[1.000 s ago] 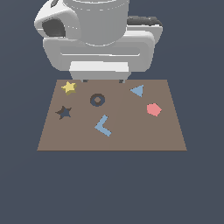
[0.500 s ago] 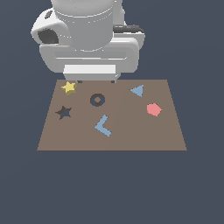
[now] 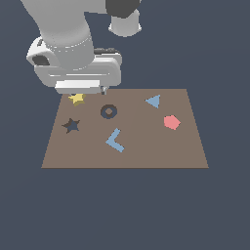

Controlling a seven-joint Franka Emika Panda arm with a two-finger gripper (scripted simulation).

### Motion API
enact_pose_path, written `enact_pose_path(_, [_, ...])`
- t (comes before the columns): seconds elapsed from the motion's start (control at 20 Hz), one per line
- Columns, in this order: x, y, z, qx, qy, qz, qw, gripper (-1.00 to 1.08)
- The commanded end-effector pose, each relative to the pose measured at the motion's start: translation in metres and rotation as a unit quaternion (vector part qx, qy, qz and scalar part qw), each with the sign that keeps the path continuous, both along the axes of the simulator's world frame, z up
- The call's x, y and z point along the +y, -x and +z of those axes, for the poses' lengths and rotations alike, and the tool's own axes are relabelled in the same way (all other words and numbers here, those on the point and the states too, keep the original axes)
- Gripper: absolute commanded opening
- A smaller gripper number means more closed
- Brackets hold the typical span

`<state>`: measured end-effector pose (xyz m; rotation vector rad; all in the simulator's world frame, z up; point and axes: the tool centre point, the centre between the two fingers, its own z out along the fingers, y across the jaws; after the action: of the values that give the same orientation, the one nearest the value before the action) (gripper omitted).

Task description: Insert a designated object into the corresponding slot on a board.

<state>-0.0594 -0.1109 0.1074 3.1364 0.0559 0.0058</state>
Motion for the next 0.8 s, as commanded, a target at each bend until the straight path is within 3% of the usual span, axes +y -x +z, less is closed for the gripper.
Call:
enact_pose_path(0.0, [-0.018, 0.011, -0.016, 0.000, 0.000, 0.005, 1.0000, 1.00])
enact_pose_path(0.4, [-0.058, 0.032, -0.050, 0.002, -0.002, 0.014, 0.9999, 1.00])
enact_pose_path(0.75, [-0.066, 0.035, -0.057, 0.002, -0.002, 0.015, 0.9999, 1.00])
